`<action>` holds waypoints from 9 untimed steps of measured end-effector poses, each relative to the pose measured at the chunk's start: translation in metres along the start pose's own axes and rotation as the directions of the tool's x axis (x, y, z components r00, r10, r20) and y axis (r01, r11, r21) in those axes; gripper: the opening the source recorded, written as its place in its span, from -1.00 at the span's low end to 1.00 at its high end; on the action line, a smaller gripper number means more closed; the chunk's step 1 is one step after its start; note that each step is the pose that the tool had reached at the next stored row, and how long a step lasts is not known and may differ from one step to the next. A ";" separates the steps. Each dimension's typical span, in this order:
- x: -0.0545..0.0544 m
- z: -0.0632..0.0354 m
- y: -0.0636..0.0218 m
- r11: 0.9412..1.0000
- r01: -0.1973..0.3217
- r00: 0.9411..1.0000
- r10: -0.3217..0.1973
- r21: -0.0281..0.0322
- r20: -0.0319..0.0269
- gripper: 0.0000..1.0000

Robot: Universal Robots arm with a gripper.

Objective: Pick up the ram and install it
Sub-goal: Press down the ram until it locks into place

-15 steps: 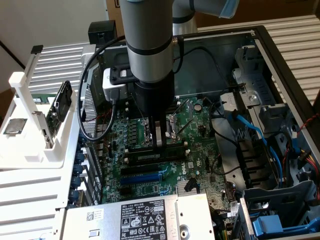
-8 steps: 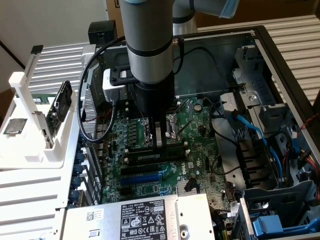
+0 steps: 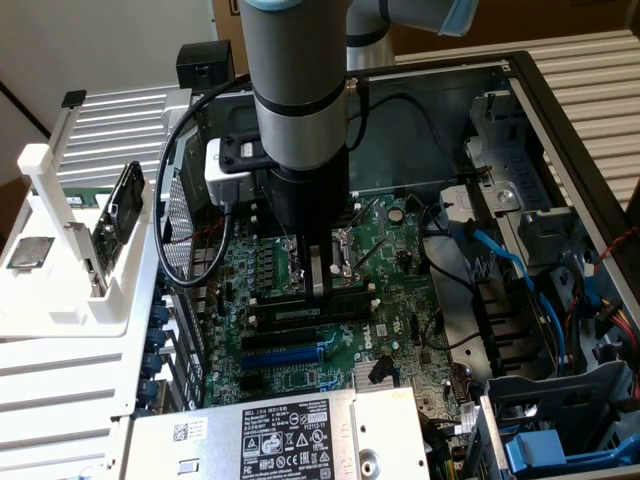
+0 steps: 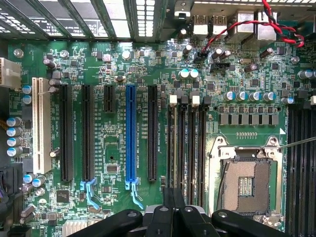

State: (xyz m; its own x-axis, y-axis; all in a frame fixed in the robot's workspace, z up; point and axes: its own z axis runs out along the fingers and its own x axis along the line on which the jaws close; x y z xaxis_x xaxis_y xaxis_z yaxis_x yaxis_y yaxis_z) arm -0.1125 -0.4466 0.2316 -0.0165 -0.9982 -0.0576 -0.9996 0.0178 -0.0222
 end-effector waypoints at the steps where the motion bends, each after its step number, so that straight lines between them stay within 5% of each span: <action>1: 0.001 0.0000 0.0000 1.000 0.000 1.000 0.000 0.000 0.002 -0.80; 3: 0.001 0.0000 0.0000 1.000 0.000 1.000 0.000 0.000 0.007 -0.80; 9: 0.001 0.0000 0.0000 1.000 0.000 1.000 0.000 -0.001 0.007 -0.80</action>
State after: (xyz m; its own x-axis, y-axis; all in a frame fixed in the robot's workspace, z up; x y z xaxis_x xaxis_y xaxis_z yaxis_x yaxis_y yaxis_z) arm -0.1125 -0.4477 0.2315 -0.0165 -0.9978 -0.0645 -0.9996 0.0180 -0.0216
